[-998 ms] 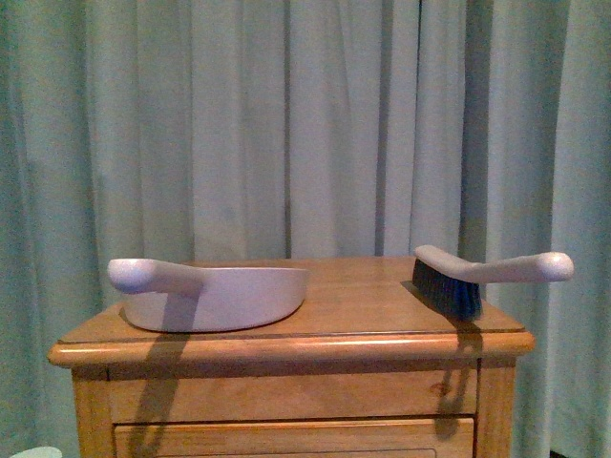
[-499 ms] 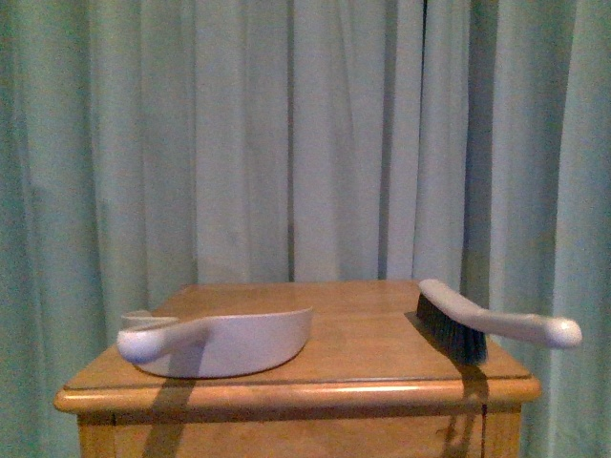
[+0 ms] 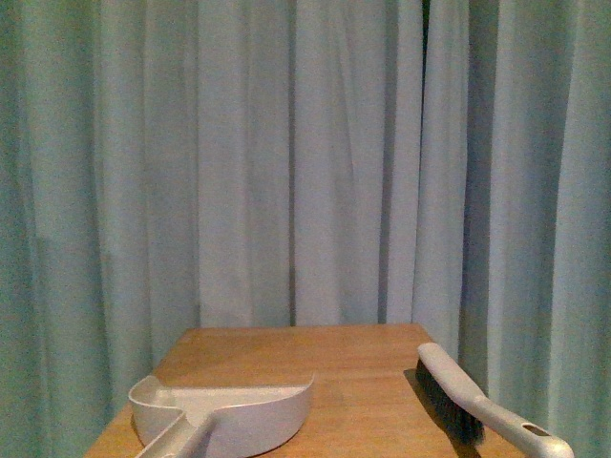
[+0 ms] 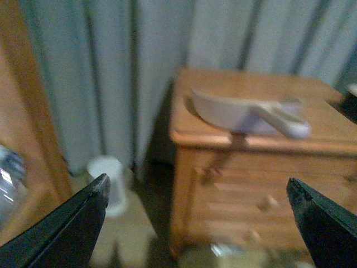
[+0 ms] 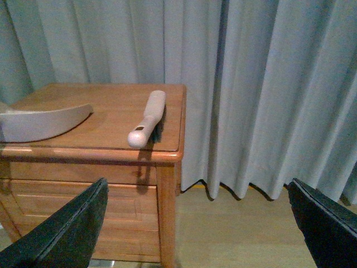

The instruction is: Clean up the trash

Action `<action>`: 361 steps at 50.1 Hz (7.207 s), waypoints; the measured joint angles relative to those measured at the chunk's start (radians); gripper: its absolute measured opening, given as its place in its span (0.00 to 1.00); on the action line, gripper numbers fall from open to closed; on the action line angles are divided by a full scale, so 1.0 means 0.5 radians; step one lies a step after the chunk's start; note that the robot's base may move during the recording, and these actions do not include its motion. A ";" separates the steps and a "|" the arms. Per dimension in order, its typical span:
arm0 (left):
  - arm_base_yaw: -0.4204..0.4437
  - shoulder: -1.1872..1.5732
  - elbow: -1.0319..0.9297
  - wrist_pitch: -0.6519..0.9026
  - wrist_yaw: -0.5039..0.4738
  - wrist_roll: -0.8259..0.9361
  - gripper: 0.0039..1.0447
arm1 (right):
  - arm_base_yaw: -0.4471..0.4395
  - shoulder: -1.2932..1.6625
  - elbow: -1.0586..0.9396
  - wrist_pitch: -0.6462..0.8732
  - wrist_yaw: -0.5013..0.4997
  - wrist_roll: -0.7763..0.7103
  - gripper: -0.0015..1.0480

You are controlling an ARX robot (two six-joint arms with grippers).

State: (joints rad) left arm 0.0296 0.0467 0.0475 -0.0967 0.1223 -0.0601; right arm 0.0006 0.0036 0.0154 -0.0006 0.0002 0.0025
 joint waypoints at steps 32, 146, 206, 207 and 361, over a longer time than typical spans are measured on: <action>-0.697 2.734 2.116 -0.360 -0.470 0.117 0.93 | 0.000 0.000 0.000 0.000 -0.002 0.001 0.93; -0.733 3.611 2.390 -0.282 -0.665 0.253 0.88 | 0.000 0.000 0.000 0.000 -0.002 0.000 0.93; -0.542 2.921 2.106 0.086 -0.337 0.433 0.27 | 0.000 0.000 0.000 0.000 -0.002 0.000 0.93; -0.525 2.876 2.082 0.096 -0.320 0.437 0.27 | 0.000 0.000 0.000 0.000 -0.002 0.000 0.93; 0.154 1.163 1.279 -0.304 0.496 0.454 0.27 | 0.428 3.736 2.483 -0.455 0.426 0.839 0.64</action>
State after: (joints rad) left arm 0.1066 0.6281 0.6868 -0.2489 0.3702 0.1669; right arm 0.2146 1.8717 1.2572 -0.2279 0.2131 0.4221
